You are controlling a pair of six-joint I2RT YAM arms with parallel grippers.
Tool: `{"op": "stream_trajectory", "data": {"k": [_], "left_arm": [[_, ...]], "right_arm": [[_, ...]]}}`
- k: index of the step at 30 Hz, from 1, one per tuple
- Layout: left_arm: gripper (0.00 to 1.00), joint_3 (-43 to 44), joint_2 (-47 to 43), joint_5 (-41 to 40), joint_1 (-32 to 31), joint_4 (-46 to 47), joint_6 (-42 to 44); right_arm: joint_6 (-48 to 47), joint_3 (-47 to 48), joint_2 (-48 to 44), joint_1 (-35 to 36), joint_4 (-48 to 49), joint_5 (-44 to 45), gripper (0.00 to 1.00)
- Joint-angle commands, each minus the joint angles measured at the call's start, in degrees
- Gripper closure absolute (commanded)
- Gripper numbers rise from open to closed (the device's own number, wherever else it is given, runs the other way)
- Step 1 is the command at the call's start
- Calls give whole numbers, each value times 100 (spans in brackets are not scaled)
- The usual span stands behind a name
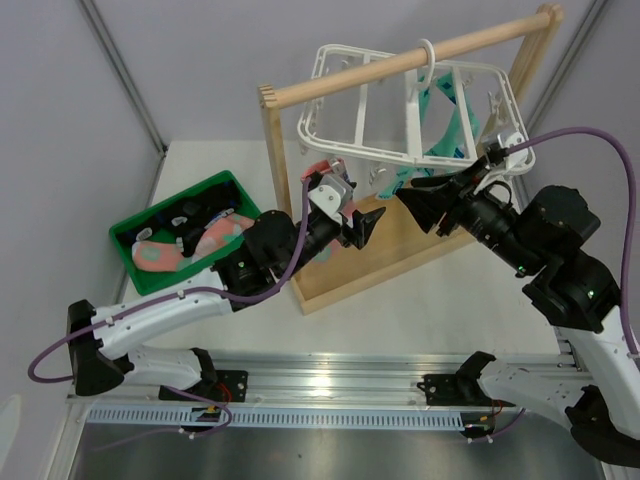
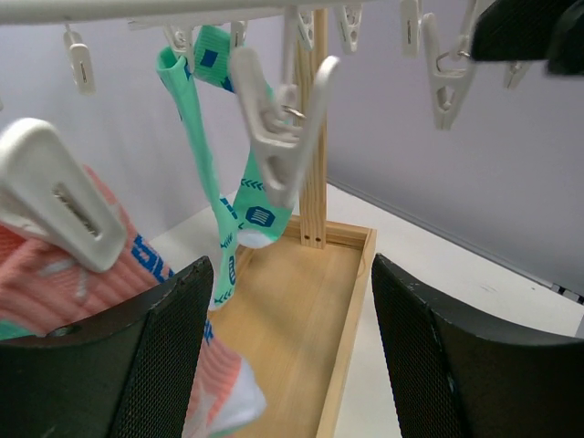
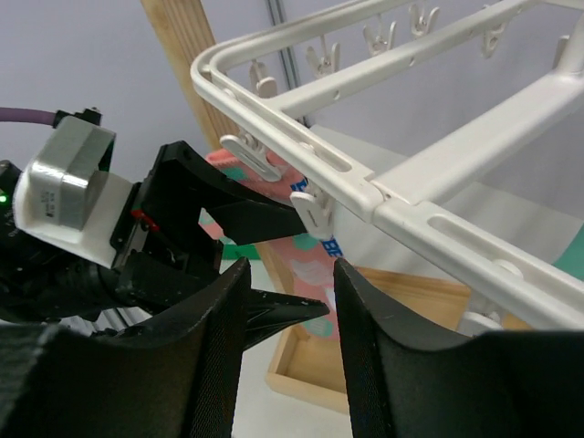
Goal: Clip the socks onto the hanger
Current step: Open the clamp at the hanger.
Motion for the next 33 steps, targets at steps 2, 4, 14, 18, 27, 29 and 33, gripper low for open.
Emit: {"op": "stream_trajectory", "data": {"k": [2, 4, 14, 18, 27, 29, 33], "left_arm": [[27, 188, -194, 8, 29, 198, 34], [27, 144, -238, -18, 30, 250, 26], [24, -207, -528, -123, 21, 663, -27], [24, -304, -607, -150, 3, 751, 34], [24, -410, -493, -299, -155, 1340, 474], [24, -375, -423, -326, -164, 1340, 526], [23, -243, -344, -282, -164, 1402, 544]], "right_arm": [[-163, -88, 150, 12, 180, 22, 54], [-163, -123, 185, 12, 259, 21, 54], [-5, -387, 229, 21, 751, 109, 54], [30, -387, 256, 39, 910, 83, 54], [154, -378, 370, 144, 1138, 276, 54], [154, -378, 370, 162, 1165, 276, 54], [145, -378, 370, 188, 1226, 276, 55]]}}
